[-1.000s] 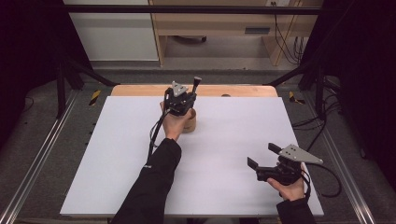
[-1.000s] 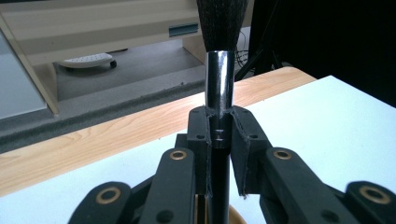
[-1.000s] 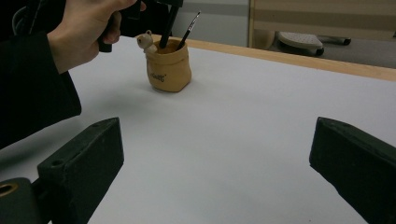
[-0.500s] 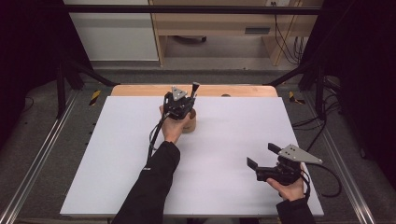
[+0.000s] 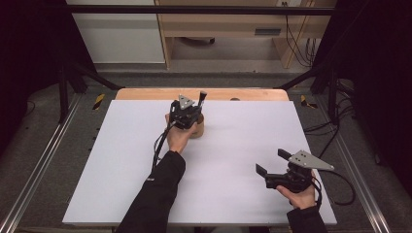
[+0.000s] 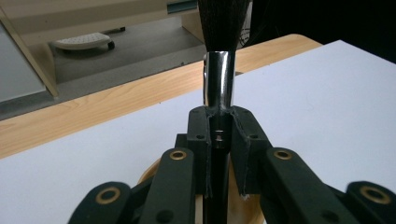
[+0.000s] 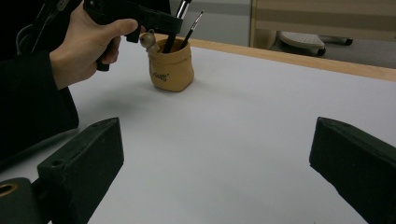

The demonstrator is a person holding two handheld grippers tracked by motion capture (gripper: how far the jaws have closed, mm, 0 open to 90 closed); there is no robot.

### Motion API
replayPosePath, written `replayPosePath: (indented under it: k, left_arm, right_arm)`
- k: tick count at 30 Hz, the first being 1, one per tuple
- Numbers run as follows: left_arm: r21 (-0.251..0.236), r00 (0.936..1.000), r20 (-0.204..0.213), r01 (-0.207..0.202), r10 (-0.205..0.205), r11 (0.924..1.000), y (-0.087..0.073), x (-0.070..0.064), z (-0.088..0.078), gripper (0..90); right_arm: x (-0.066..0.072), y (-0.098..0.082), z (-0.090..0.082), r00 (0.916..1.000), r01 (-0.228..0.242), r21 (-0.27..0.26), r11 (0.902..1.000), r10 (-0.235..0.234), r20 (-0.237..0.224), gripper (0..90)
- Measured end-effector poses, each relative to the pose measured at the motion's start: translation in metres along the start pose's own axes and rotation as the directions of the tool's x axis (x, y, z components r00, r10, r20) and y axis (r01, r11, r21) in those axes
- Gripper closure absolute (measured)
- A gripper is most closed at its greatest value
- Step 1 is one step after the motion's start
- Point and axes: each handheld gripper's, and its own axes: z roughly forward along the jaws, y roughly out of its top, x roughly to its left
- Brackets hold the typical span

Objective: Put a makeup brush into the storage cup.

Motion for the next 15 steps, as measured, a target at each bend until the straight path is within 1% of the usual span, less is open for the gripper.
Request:
replayPosePath:
  k: [2, 5, 6, 8, 12, 13, 15]
  left_arm:
    - [-0.003, 1.0, 0.002, 0.007, -0.007, 1.0, 0.0, 0.0, 0.0, 78.1]
    - [0.01, 1.0, 0.003, -0.009, 0.009, 0.9999, -0.001, -0.001, 0.0, 77.8]
    - [0.015, 1.0, 0.007, -0.007, 0.007, 0.9999, -0.001, -0.001, -0.001, 77.7]
    - [0.016, 1.0, 0.006, -0.006, 0.006, 0.9999, 0.0, -0.001, -0.002, 77.5]
    - [0.021, 0.9998, 0.017, -0.014, 0.013, 0.9997, 0.002, 0.0, -0.009, 76.6]
    - [0.02, 0.9997, 0.021, -0.015, 0.015, 0.9997, 0.003, 0.0, -0.011, 75.7]
    - [0.014, 0.9997, 0.026, -0.007, 0.006, 0.9999, 0.004, 0.0, -0.013, 72.6]
  right_arm:
    - [0.001, 0.0, 0.0, 1.0, 0.002, 0.001, 1.0, -0.002, -0.002, 3.6]
    - [0.001, 0.001, 0.0, 1.0, 0.0, 0.0, 1.0, 0.0, -0.001, 3.6]
    - [0.001, 0.001, 0.0, 1.0, 0.003, 0.0, 1.0, -0.003, -0.003, 3.6]
    - [0.001, 0.001, 0.0, 1.0, 0.002, 0.0, 1.0, -0.002, -0.002, 3.6]
    - [0.002, 0.001, 0.0, 1.0, 0.004, -0.002, 1.0, -0.004, -0.003, 3.6]
    - [0.002, 0.002, 0.0, 1.0, 0.003, -0.002, 1.0, -0.003, -0.005, 3.6]
    - [0.002, 0.002, 0.0, 1.0, 0.005, -0.003, 1.0, -0.005, -0.005, 3.6]
